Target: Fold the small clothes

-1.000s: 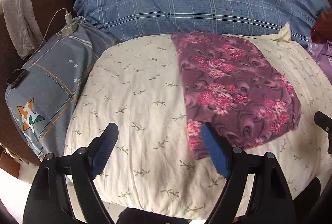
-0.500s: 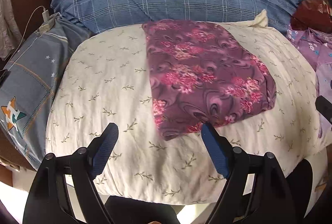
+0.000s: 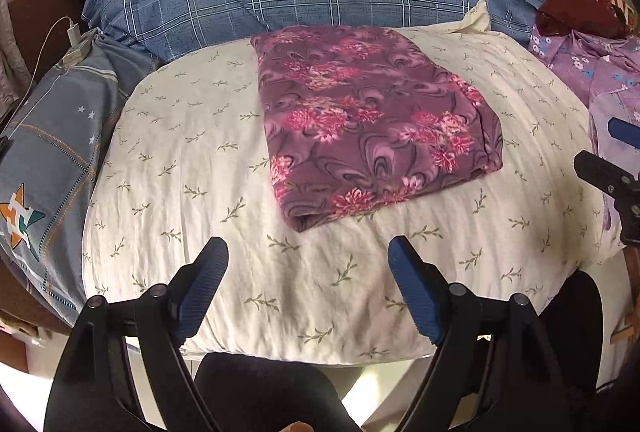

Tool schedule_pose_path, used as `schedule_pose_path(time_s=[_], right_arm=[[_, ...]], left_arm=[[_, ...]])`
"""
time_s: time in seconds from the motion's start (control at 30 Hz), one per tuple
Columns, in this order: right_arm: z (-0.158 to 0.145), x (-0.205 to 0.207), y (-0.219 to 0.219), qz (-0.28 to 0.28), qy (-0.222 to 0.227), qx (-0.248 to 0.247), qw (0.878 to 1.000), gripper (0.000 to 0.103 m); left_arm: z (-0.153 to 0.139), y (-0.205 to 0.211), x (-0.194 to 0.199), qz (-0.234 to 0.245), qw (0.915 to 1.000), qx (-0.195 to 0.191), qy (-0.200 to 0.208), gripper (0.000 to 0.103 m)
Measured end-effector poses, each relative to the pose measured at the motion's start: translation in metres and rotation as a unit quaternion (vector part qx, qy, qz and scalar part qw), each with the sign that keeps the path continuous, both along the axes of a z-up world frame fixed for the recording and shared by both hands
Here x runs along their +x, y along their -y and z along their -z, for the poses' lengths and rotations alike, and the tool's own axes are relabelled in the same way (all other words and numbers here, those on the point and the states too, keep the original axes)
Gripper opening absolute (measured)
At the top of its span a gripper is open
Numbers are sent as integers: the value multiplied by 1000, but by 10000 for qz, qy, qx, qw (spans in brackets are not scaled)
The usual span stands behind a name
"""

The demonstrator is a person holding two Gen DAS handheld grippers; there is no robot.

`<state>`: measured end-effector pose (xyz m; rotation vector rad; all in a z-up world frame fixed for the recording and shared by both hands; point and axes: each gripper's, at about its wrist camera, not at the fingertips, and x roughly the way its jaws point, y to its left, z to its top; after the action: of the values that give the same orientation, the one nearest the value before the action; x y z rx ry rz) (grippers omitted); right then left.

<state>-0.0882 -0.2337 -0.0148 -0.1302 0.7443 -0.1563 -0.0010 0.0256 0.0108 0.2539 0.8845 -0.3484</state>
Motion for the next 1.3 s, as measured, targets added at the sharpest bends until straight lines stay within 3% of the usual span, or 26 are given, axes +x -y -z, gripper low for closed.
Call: schedule_pose_path(time_s=[0.57,0.9,1.3], right_arm=[[9,-8,-14,-70,-377,-540,9978,103],[9,-14,-9,-37,-443,-472,9979,103],[12,-14,-3,80,-494,-348,9981,103]], left_arm=[[-5,-7,-21,86,9999,50,37,83],[-16,-8,-25,262,9994,-239,19,83],[-18,4,-28,350,9990,-287,55,83]])
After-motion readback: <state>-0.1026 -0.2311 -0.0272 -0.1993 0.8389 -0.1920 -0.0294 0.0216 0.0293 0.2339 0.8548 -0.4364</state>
